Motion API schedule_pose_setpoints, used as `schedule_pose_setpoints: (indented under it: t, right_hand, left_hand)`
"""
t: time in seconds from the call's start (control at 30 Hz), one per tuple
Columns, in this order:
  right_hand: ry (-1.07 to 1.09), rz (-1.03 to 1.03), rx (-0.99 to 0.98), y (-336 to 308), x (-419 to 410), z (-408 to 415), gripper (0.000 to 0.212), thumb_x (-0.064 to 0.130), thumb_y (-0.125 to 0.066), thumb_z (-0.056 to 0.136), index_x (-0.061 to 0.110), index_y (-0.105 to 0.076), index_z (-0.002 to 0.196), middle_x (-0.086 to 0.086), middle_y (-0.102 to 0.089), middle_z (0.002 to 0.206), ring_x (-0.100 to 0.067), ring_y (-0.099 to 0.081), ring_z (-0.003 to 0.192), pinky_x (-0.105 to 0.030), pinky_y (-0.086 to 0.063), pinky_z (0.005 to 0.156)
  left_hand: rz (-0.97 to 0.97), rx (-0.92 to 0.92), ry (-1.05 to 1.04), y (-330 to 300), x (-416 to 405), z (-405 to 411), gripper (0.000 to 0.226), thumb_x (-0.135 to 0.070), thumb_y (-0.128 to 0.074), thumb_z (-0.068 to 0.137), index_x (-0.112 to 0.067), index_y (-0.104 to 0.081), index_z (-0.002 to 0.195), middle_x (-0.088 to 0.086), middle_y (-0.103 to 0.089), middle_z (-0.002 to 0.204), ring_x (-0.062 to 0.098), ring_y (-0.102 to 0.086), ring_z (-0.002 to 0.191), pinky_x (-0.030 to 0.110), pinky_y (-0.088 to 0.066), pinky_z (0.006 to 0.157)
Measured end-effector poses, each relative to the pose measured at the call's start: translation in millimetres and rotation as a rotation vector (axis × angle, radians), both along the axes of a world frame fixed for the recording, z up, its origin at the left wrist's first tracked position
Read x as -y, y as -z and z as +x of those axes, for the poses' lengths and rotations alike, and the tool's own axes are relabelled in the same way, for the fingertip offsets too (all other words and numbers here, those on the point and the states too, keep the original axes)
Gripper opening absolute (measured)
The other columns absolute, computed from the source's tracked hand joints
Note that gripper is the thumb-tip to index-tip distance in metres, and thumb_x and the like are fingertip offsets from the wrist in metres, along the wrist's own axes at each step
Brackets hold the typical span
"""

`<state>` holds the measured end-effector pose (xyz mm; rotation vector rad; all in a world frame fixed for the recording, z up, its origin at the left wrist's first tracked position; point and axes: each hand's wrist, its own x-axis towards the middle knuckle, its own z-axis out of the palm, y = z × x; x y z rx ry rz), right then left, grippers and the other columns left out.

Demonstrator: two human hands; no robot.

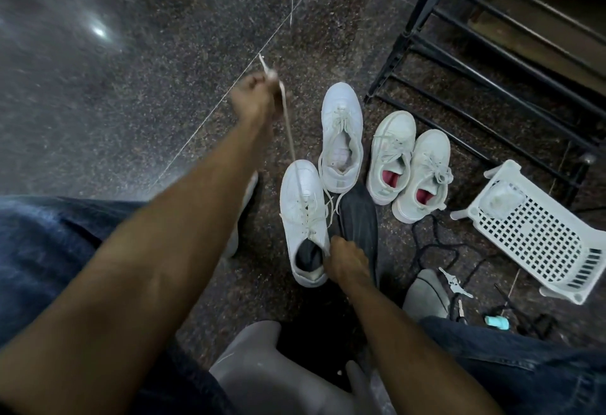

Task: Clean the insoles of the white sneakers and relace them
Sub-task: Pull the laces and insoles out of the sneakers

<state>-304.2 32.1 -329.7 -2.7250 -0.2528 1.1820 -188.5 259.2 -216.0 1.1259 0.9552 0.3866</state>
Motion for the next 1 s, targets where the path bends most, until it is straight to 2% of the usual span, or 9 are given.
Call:
schedule_pose_setpoints:
  t: [0.13, 0.23, 0.37, 0.53, 0.63, 0.8, 0.87, 0.93, 1.0]
  right_hand:
    - [-0.010, -0.018, -0.026, -2.8, -0.1, 0.3, 0.029, 0.020, -0.055, 0.088, 0.009, -0.055, 0.114, -0.017, -0.059, 0.125, -0.037, -0.057, 0.115, -0.039, -0.046, 0.092]
    - [-0.042, -0.031, -0.012, -5.4, -2.7, 5.1, 0.031, 0.021, -0.055, 0.088, 0.011, -0.057, 0.117, -0.014, -0.059, 0.126, -0.035, -0.057, 0.116, -0.038, -0.046, 0.092]
    - [-0.033, 0.063, 0.047, -10.1, -8.1, 11.0, 0.036, 0.039, -0.057, 0.089, 0.016, -0.054, 0.117, -0.015, -0.063, 0.119, -0.037, -0.059, 0.109, -0.039, -0.047, 0.085]
    - [-0.082, 0.066, 0.092, -9.0, -9.5, 9.0, 0.029, 0.031, -0.055, 0.090, 0.018, -0.055, 0.116, -0.015, -0.064, 0.118, -0.037, -0.060, 0.109, -0.039, -0.048, 0.084]
    - [-0.099, 0.054, 0.097, -7.0, -5.4, 5.2, 0.027, 0.021, -0.053, 0.092, 0.015, -0.053, 0.118, -0.017, -0.062, 0.120, -0.039, -0.059, 0.110, -0.040, -0.047, 0.085]
    - [-0.123, 0.057, 0.107, -7.3, -4.5, 4.3, 0.025, 0.015, -0.051, 0.093, 0.012, -0.052, 0.117, -0.018, -0.061, 0.121, -0.039, -0.058, 0.111, -0.041, -0.047, 0.084]
    - [-0.113, 0.053, 0.102, -8.0, -4.4, 5.0, 0.024, 0.018, -0.050, 0.094, 0.013, -0.053, 0.117, -0.017, -0.061, 0.122, -0.040, -0.058, 0.112, -0.041, -0.046, 0.085]
    - [-0.102, 0.052, 0.103, -7.6, -4.0, 5.2, 0.023, 0.019, -0.050, 0.094, 0.014, -0.053, 0.117, -0.017, -0.060, 0.122, -0.039, -0.057, 0.112, -0.041, -0.046, 0.086]
    - [-0.094, 0.056, 0.105, -6.4, -4.4, 4.2, 0.022, 0.017, -0.049, 0.094, 0.014, -0.053, 0.116, -0.017, -0.060, 0.122, -0.039, -0.058, 0.112, -0.040, -0.046, 0.086]
  left_hand:
    - [0.218, 0.039, 0.165, -14.1, -10.7, 19.8, 0.016, -0.006, -0.063, 0.091, -0.010, -0.061, 0.077, 0.006, -0.063, 0.066, 0.013, -0.059, 0.051, 0.021, -0.041, 0.040]
    - [0.484, -0.326, 0.494, 35.2, 10.2, -9.7, 0.019, -0.013, -0.067, 0.089, -0.018, -0.059, 0.073, -0.001, -0.060, 0.071, 0.010, -0.058, 0.063, 0.022, -0.045, 0.053]
    - [0.450, -0.869, 1.005, 114.2, 57.0, -85.7, 0.033, -0.034, -0.071, 0.084, -0.006, -0.068, 0.101, 0.010, -0.068, 0.103, 0.026, -0.065, 0.099, 0.034, -0.054, 0.083]
    - [0.475, -0.791, 0.848, 123.1, 95.5, -137.3, 0.011, -0.036, -0.068, 0.082, -0.031, -0.058, 0.081, 0.001, -0.069, 0.104, 0.025, -0.063, 0.101, 0.035, -0.050, 0.089]
    - [0.466, -0.683, 0.815, 117.4, 76.7, -120.1, 0.021, -0.021, -0.066, 0.087, -0.027, -0.061, 0.067, -0.005, -0.070, 0.084, 0.020, -0.067, 0.089, 0.030, -0.053, 0.082]
    - [0.255, -0.360, 0.581, 85.4, 66.5, -75.1, 0.022, -0.013, -0.058, 0.095, -0.016, -0.056, 0.073, 0.007, -0.063, 0.070, 0.021, -0.063, 0.068, 0.034, -0.053, 0.065]
    - [0.402, -0.478, 0.667, 86.3, 61.1, -64.8, 0.021, -0.031, -0.061, 0.091, -0.019, -0.057, 0.074, 0.008, -0.067, 0.077, 0.024, -0.067, 0.073, 0.038, -0.058, 0.071]
    - [0.629, -0.795, 1.001, 94.1, 59.4, -69.6, 0.037, -0.055, -0.061, 0.083, -0.018, -0.061, 0.083, 0.007, -0.068, 0.090, 0.028, -0.066, 0.085, 0.039, -0.056, 0.079]
    - [0.711, -0.968, 1.287, 105.5, 69.0, -85.8, 0.047, -0.058, -0.062, 0.079, -0.014, -0.060, 0.098, 0.008, -0.066, 0.101, 0.028, -0.063, 0.091, 0.035, -0.053, 0.078]
